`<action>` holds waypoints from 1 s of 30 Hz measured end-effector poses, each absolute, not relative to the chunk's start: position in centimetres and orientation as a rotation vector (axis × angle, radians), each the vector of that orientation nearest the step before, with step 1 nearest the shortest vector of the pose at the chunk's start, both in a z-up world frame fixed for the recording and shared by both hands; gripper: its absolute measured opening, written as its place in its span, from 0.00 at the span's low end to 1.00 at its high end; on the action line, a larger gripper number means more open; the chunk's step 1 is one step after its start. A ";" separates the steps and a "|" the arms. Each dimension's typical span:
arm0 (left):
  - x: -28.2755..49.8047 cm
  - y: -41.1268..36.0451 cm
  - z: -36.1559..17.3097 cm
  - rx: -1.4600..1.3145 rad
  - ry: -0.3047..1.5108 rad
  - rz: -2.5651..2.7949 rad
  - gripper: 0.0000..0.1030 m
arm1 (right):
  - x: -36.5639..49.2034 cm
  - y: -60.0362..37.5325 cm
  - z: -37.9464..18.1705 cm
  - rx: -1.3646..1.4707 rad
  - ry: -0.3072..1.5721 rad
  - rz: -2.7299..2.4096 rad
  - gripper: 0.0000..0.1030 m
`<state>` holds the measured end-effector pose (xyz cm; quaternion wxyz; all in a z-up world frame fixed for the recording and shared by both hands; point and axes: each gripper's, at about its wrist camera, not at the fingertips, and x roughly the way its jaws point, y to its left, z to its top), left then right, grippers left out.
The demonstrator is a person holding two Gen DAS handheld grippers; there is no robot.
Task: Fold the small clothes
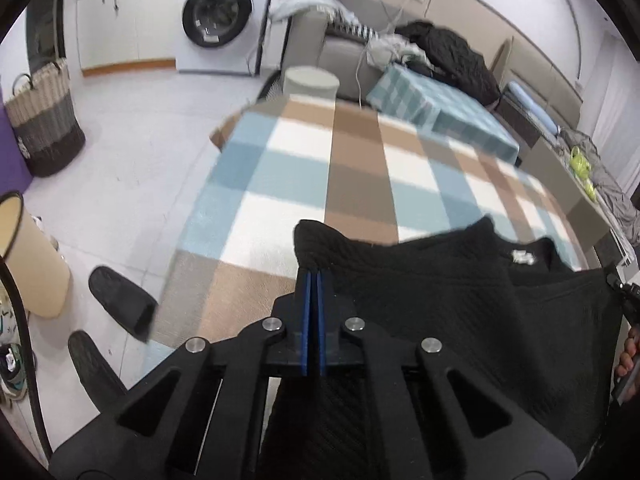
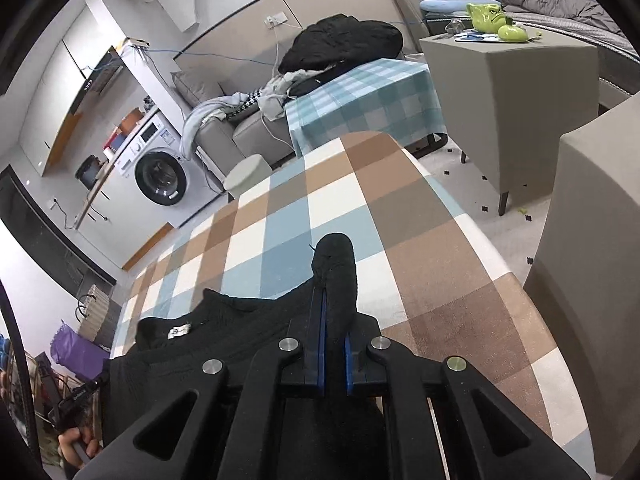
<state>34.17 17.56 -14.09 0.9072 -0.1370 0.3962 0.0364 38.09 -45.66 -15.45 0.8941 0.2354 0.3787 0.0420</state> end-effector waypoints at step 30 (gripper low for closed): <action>22.5 15.1 -15.3 -0.267 0.950 0.084 0.57 | 25.9 -45.9 -18.0 0.507 1.007 0.129 0.41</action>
